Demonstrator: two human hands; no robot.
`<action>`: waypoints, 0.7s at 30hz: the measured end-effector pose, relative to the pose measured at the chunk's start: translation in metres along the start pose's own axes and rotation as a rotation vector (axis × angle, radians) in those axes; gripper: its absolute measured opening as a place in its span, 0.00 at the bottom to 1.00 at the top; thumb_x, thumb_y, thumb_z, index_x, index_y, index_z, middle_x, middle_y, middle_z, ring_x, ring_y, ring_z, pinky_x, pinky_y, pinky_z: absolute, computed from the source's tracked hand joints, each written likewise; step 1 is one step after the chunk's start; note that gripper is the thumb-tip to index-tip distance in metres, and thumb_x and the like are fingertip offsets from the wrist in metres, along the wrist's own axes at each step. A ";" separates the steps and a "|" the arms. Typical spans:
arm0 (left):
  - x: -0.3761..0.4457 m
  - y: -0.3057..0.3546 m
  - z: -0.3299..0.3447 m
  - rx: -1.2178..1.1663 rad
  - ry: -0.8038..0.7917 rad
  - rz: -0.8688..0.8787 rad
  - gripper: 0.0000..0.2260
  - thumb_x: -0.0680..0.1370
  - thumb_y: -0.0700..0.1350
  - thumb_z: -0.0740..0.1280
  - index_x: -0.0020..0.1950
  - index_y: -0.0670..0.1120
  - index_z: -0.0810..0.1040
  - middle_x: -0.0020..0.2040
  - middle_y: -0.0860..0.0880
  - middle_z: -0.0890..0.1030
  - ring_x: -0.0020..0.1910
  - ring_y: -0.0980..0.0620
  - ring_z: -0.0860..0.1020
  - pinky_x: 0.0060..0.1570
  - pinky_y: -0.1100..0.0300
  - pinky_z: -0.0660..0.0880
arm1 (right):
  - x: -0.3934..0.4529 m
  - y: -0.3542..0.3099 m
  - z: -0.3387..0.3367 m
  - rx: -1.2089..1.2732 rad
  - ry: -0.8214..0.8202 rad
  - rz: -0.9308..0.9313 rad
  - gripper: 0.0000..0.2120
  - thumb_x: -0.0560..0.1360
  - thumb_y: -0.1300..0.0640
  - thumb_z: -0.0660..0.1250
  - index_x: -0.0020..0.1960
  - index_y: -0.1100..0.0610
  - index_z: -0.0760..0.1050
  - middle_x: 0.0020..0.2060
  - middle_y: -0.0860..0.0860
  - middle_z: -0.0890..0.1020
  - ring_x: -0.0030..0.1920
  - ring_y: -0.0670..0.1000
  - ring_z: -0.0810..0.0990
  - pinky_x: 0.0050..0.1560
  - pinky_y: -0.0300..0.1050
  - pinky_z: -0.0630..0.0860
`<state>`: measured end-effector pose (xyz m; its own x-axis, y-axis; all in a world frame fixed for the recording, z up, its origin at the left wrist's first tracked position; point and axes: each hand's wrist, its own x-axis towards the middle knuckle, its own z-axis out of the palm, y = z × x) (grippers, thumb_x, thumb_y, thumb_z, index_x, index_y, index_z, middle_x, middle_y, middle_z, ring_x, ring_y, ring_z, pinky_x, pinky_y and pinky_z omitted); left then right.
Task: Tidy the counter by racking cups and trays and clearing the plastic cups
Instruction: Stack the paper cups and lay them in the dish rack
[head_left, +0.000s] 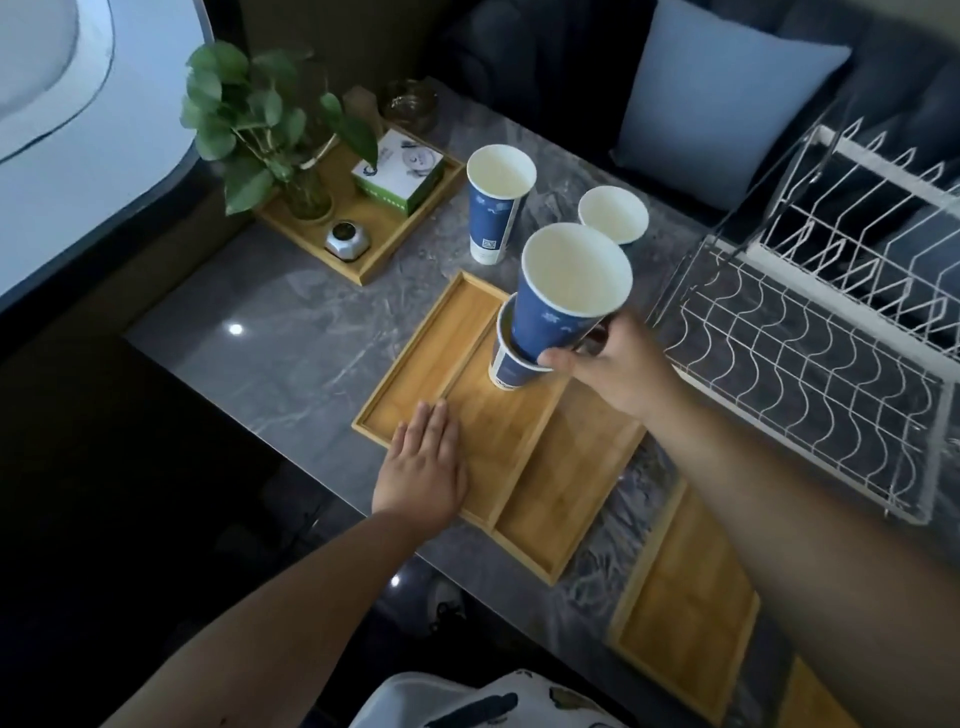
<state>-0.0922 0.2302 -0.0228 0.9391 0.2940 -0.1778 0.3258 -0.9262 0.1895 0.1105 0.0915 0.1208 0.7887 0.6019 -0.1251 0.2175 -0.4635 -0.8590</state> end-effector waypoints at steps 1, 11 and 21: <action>0.000 0.000 0.000 0.000 0.004 0.000 0.28 0.80 0.56 0.49 0.76 0.42 0.62 0.79 0.43 0.58 0.78 0.42 0.51 0.75 0.46 0.49 | 0.000 0.006 0.002 0.048 -0.016 -0.002 0.43 0.56 0.39 0.79 0.67 0.49 0.67 0.54 0.39 0.78 0.50 0.31 0.78 0.51 0.30 0.73; 0.000 0.001 0.000 0.018 0.008 0.004 0.28 0.80 0.56 0.49 0.77 0.42 0.60 0.79 0.42 0.56 0.78 0.44 0.46 0.75 0.47 0.46 | 0.003 0.043 0.022 0.110 -0.063 0.025 0.56 0.52 0.32 0.80 0.72 0.30 0.52 0.66 0.24 0.63 0.71 0.44 0.68 0.70 0.58 0.69; 0.001 0.000 0.000 0.021 -0.021 0.004 0.30 0.80 0.57 0.45 0.78 0.43 0.57 0.79 0.43 0.54 0.78 0.44 0.44 0.75 0.47 0.45 | 0.012 0.044 0.058 0.094 0.005 0.064 0.46 0.58 0.45 0.80 0.71 0.53 0.65 0.63 0.48 0.77 0.65 0.48 0.76 0.65 0.58 0.74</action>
<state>-0.0918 0.2305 -0.0234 0.9378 0.2858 -0.1972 0.3199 -0.9320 0.1702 0.0962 0.1159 0.0529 0.8020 0.5700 -0.1786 0.1123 -0.4376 -0.8921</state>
